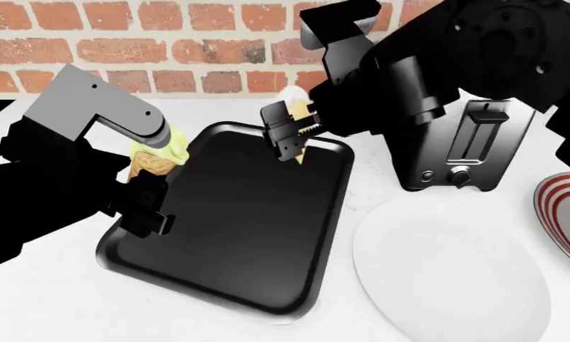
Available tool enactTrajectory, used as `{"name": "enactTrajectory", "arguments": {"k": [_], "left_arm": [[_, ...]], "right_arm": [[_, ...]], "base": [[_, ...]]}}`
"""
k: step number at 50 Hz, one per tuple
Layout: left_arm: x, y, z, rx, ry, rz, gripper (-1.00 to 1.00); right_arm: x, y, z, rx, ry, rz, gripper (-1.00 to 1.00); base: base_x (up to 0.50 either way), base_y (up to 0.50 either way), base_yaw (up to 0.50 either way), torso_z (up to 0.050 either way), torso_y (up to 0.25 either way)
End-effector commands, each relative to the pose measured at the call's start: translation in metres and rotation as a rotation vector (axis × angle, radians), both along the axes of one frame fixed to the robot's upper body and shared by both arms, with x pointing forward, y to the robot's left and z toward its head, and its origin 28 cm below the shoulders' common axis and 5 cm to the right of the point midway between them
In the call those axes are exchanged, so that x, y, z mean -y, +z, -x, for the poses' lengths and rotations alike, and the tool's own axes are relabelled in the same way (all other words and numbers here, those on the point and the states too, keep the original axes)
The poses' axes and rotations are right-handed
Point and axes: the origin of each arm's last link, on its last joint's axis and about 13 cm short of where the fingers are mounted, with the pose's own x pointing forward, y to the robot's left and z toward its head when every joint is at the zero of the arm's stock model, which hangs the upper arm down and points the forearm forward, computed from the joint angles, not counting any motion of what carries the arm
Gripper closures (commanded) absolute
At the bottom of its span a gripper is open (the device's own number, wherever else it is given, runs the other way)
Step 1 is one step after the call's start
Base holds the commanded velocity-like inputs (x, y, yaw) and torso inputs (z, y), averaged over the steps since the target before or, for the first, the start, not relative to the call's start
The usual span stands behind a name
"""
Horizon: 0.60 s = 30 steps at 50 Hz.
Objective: Move the dessert items from the plate to the tray.
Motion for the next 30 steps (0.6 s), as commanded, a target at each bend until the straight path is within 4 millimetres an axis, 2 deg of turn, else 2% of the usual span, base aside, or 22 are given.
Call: {"name": "enactTrajectory", "arguments": {"k": [1,30], "left_arm": [[0.0,0.001,0.001,0.011,0.007,0.002,1.0],[0.001,0.0,0.0,0.011,-0.004,0.008,1.0]], "right_arm": [[-0.004,-0.009,-0.011,-0.038,0.025,0.054,1.0],[-0.012,-0.035,-0.02,-0.089,0.052,0.079,1.0]], "base": [[0.0,0.0,0.0,0.0,0.0],[0.0,0.0,0.0,0.0,0.0]]}}
